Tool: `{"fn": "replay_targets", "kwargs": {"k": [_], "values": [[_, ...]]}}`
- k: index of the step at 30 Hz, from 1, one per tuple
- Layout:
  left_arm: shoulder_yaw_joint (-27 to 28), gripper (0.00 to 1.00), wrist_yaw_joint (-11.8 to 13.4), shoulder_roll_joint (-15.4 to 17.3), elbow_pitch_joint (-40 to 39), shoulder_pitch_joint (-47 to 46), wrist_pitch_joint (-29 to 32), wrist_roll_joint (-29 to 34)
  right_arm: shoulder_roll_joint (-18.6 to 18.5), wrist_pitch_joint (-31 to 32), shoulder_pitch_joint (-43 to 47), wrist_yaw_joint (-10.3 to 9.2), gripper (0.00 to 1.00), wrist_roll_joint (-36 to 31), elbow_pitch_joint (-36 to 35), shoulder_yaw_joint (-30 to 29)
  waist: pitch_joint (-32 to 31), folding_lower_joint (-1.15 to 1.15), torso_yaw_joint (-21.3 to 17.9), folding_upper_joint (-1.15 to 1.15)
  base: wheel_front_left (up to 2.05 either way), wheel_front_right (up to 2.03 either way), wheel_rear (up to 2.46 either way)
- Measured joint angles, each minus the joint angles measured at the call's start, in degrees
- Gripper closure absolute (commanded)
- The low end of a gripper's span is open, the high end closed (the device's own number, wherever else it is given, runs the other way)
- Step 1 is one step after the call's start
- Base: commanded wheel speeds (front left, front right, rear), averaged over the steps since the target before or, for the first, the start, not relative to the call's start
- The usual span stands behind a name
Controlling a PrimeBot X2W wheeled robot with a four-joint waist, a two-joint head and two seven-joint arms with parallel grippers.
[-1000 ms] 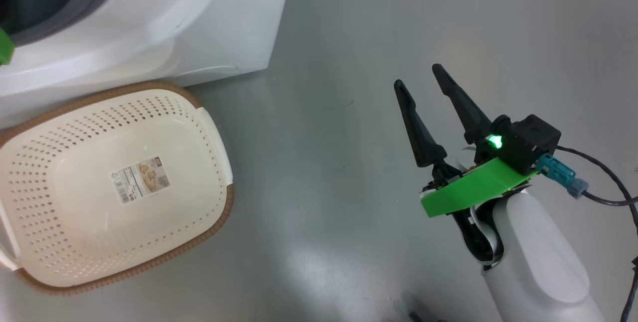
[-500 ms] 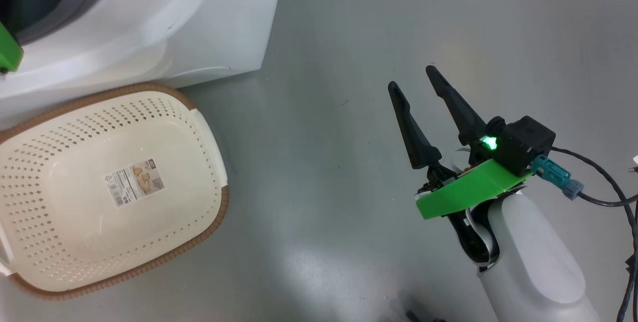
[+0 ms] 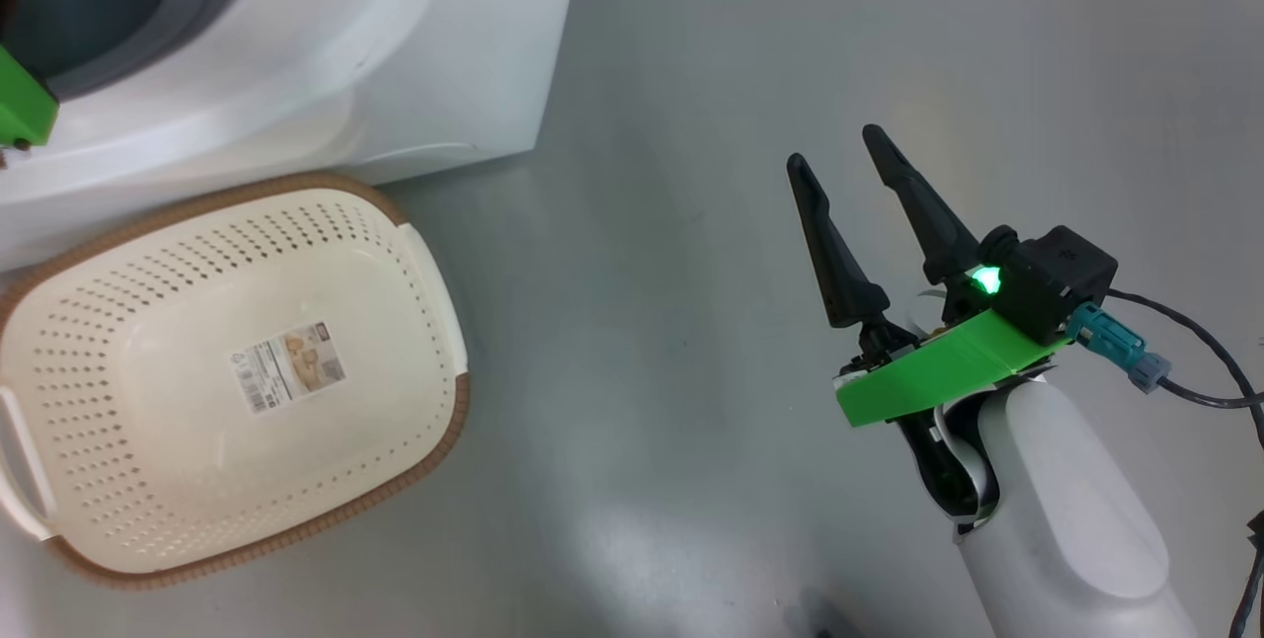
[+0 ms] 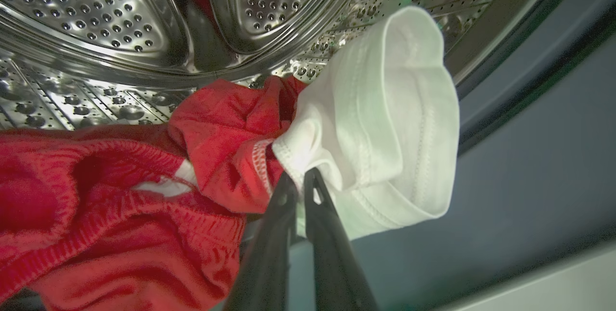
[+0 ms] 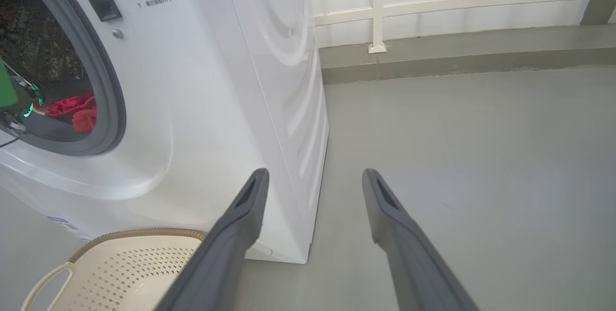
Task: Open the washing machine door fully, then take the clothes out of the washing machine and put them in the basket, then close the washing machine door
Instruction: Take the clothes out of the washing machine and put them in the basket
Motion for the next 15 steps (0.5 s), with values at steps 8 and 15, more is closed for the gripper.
{"fn": "replay_targets", "kwargs": {"k": [8, 15], "values": [[0.2, 1.00, 0.0, -0.6, -2.4, 3.3, -7.2, -4.3, -0.6, 0.0, 0.3, 0.00, 0.00, 0.0, 0.3, -0.4, -2.9, 0.00, 1.7, 0.00, 0.00, 0.00, 0.00], [6.2, 1.00, 0.0, -1.3, -7.2, 7.3, -8.0, -3.8, -2.2, -0.2, 2.2, 0.00, 0.00, 0.0, 0.4, -1.6, -5.6, 0.00, 3.7, 0.00, 0.00, 0.00, 0.00]]}}
